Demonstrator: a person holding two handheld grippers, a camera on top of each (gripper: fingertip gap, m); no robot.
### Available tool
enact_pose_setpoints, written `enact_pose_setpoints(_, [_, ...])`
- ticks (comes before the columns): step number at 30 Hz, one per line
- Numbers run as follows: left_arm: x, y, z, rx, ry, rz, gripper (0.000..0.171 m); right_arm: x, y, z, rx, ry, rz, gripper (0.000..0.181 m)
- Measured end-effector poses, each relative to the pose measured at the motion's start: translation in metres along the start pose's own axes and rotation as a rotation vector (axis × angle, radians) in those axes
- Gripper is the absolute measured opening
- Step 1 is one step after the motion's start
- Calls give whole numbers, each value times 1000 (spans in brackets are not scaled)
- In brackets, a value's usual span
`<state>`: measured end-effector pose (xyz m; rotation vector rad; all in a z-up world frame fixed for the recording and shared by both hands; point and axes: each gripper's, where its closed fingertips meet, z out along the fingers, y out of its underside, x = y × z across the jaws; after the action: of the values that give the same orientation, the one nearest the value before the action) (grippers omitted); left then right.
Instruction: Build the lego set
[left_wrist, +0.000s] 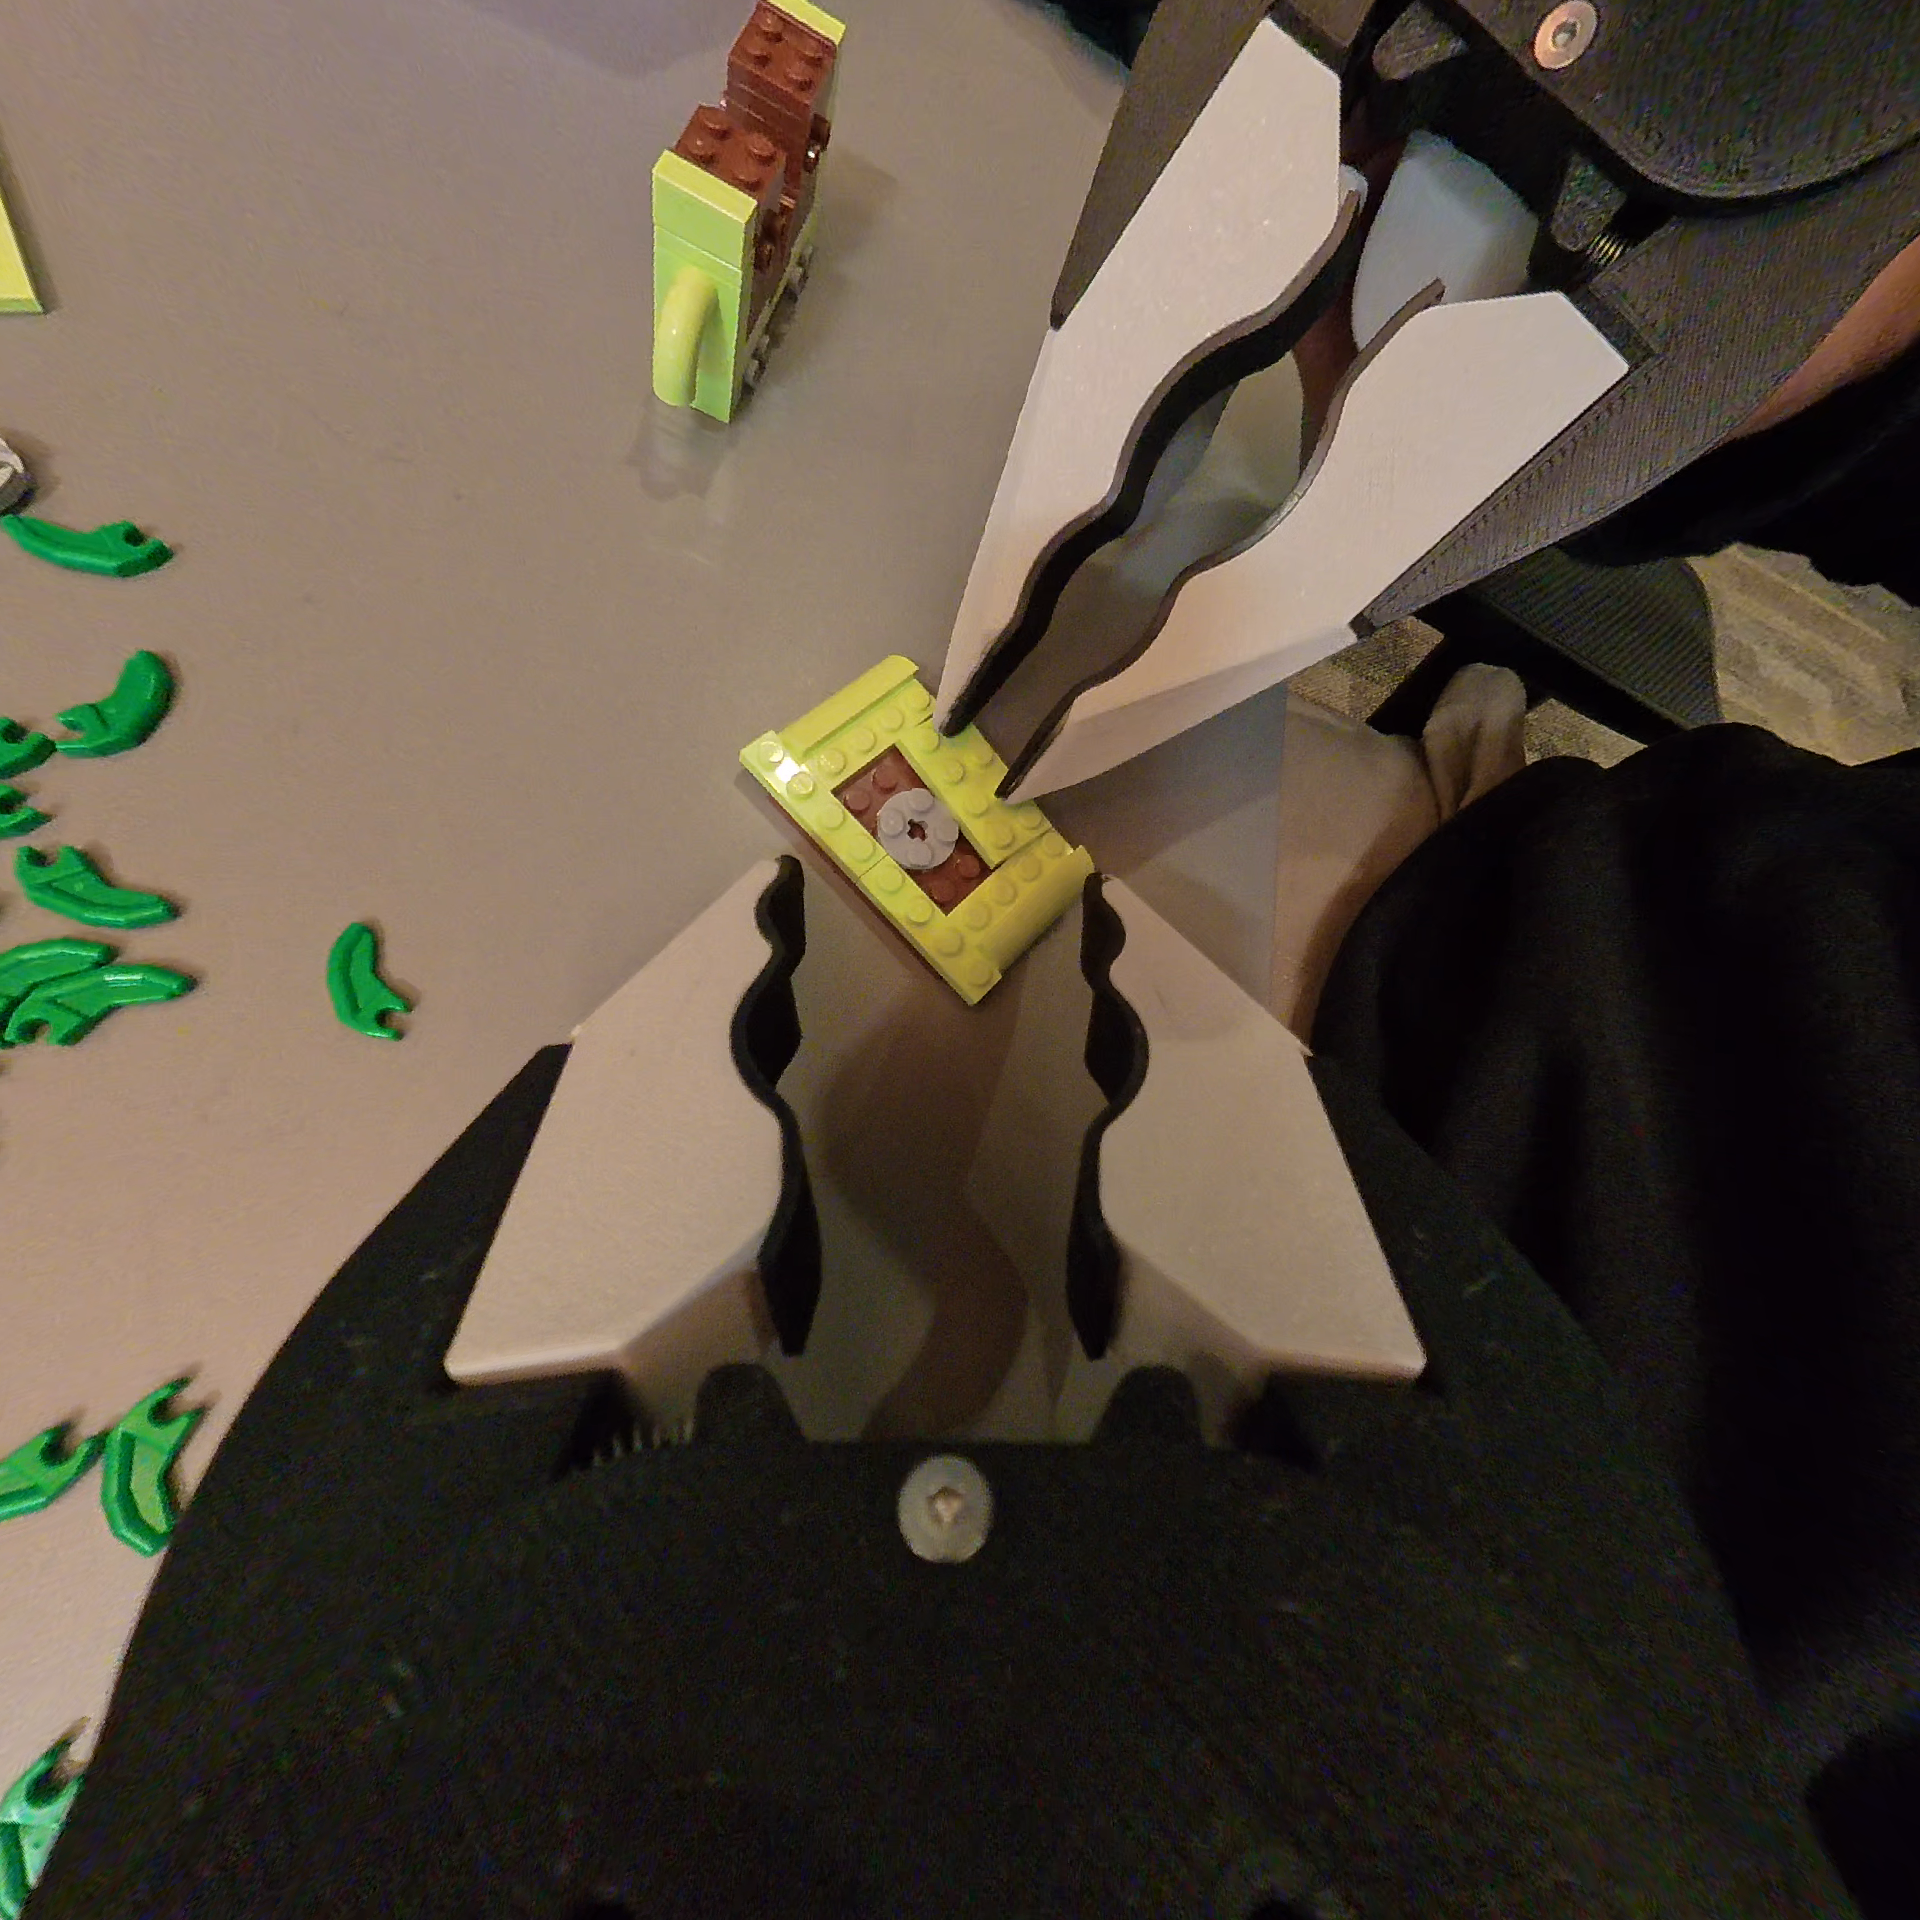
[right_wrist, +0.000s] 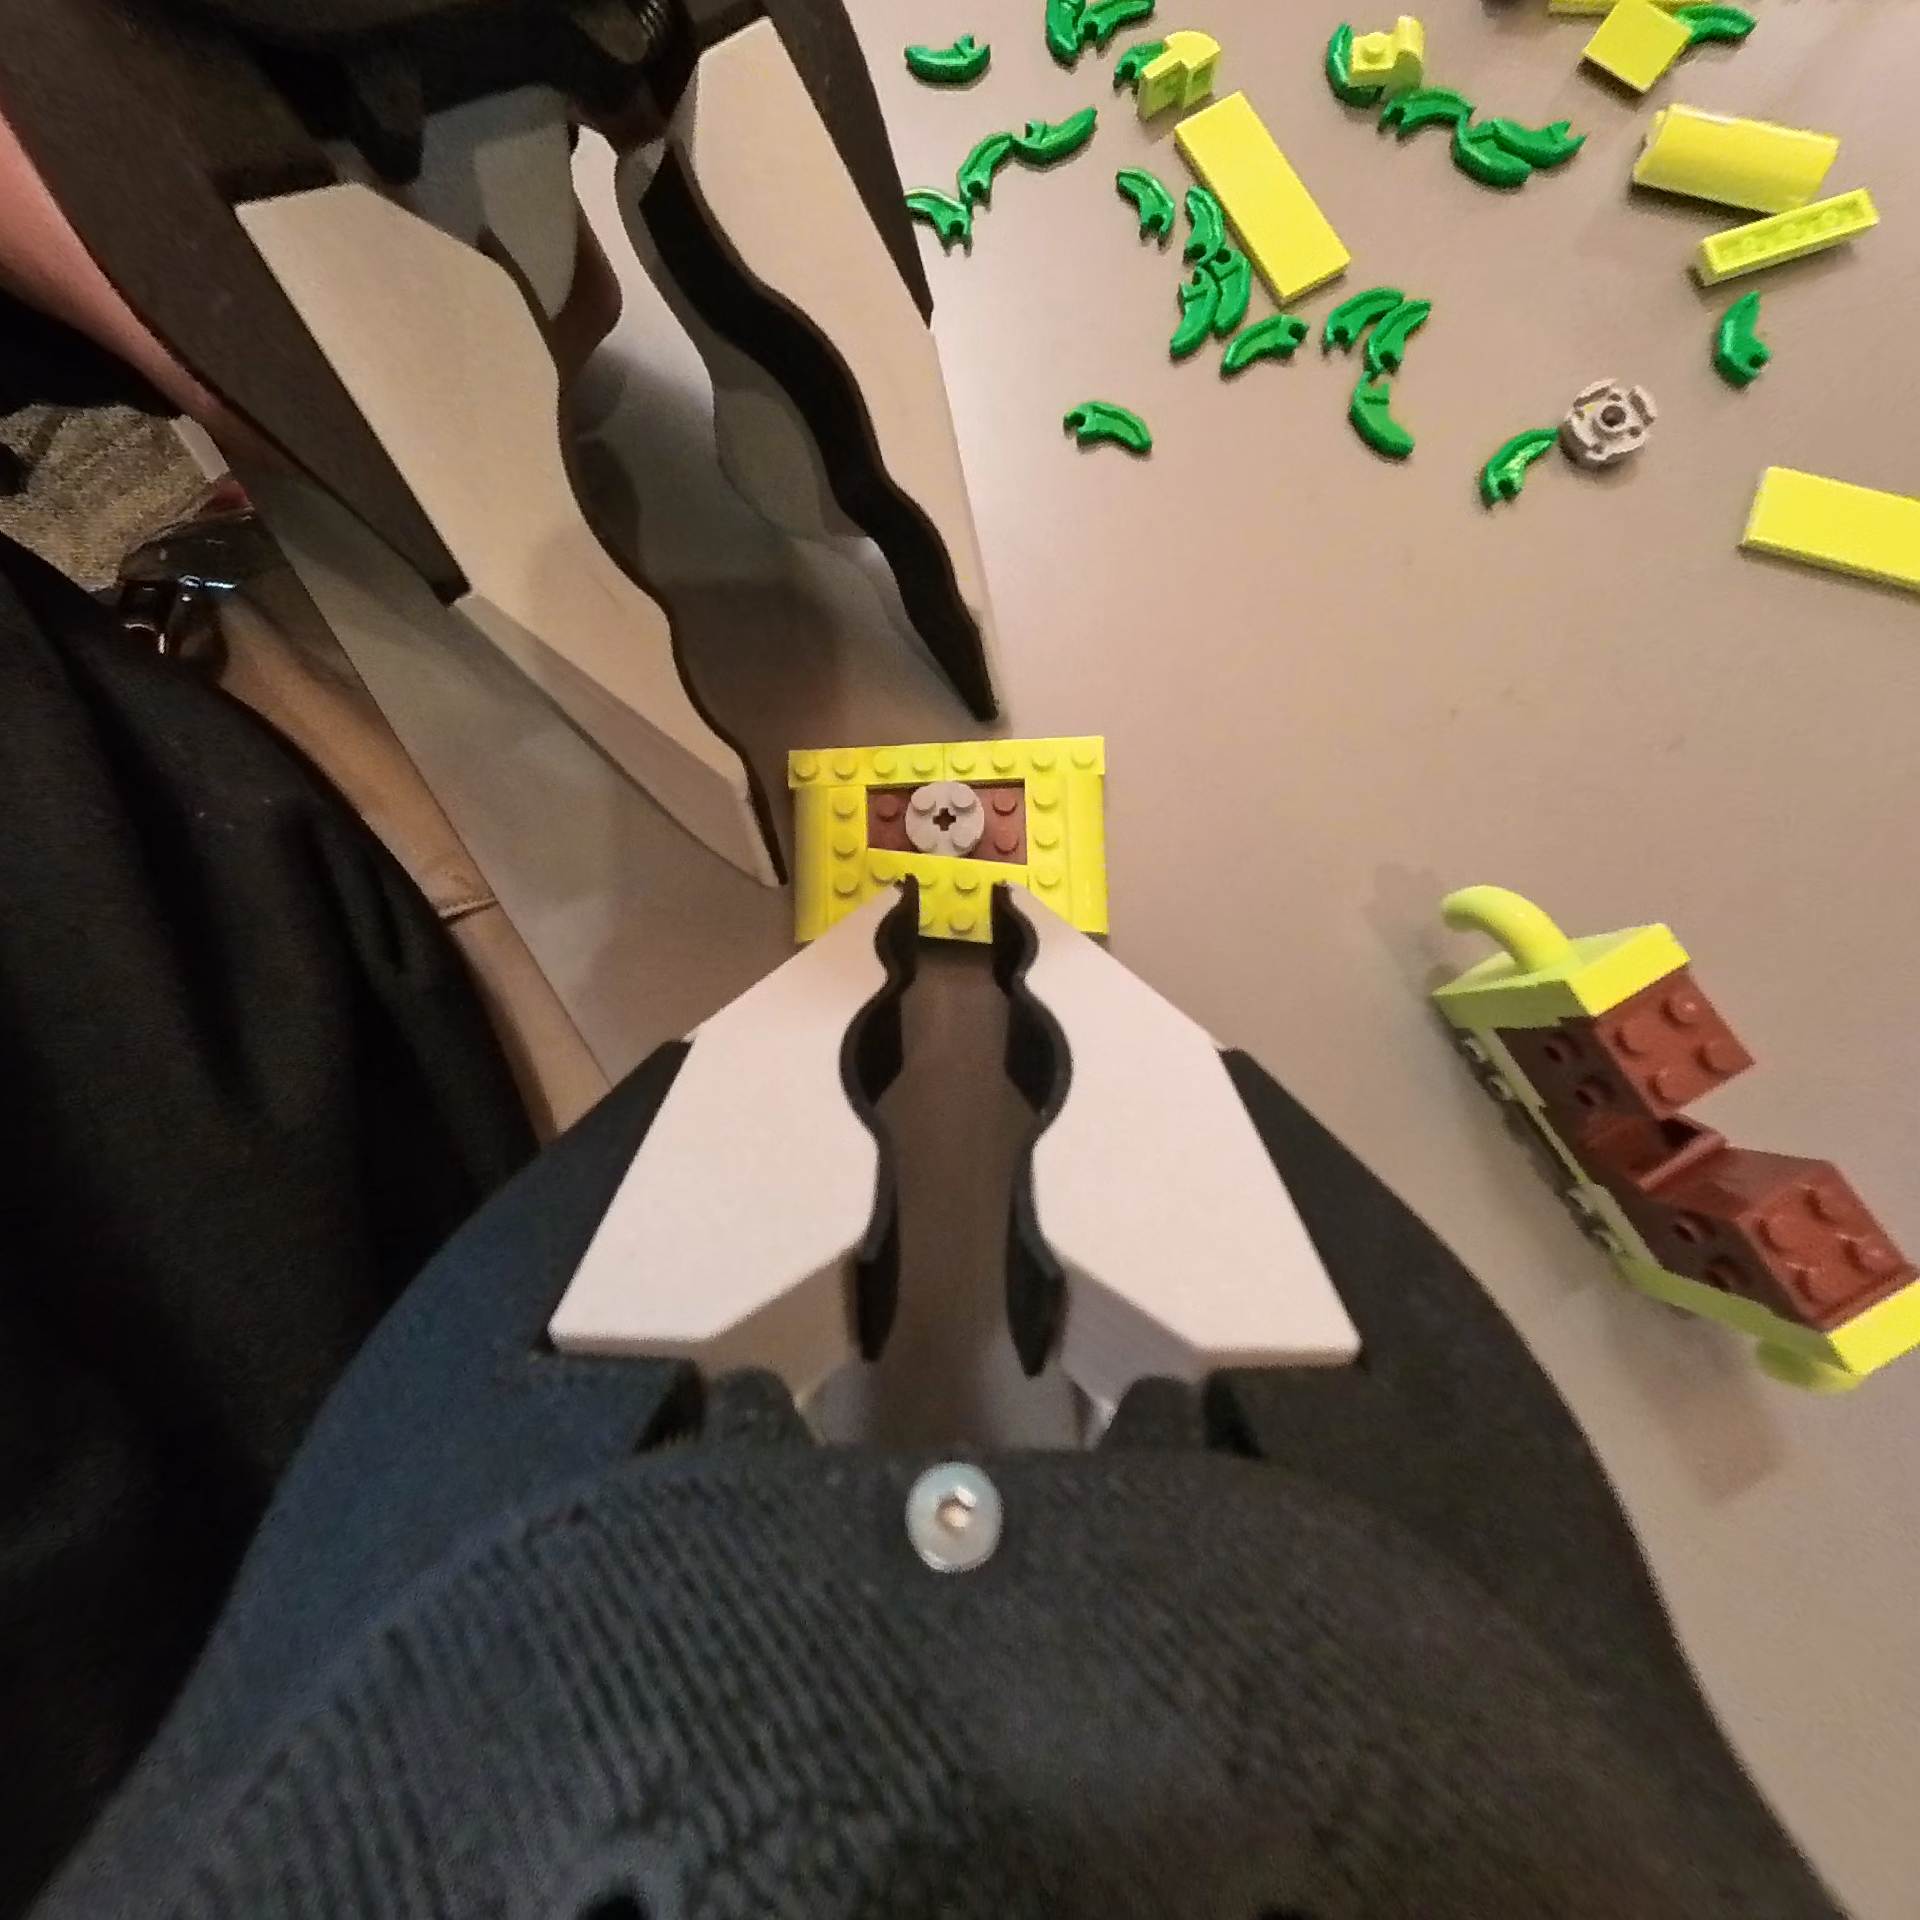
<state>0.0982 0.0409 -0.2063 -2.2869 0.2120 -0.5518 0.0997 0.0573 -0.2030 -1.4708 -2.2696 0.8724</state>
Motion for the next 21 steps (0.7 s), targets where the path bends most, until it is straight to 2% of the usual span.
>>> enact_pose_setpoints(5, [0,0,0,1,0,-5,51,-1,-3,-3,4,13,8,16])
enact_pose_setpoints(13, [-2,0,0,1,-8,-13,46,-6,0,-2,24,36,90,33])
enact_pose_setpoints(21, [-3,0,0,2,-8,-21,43,-4,6,-1,7,58,67,30])
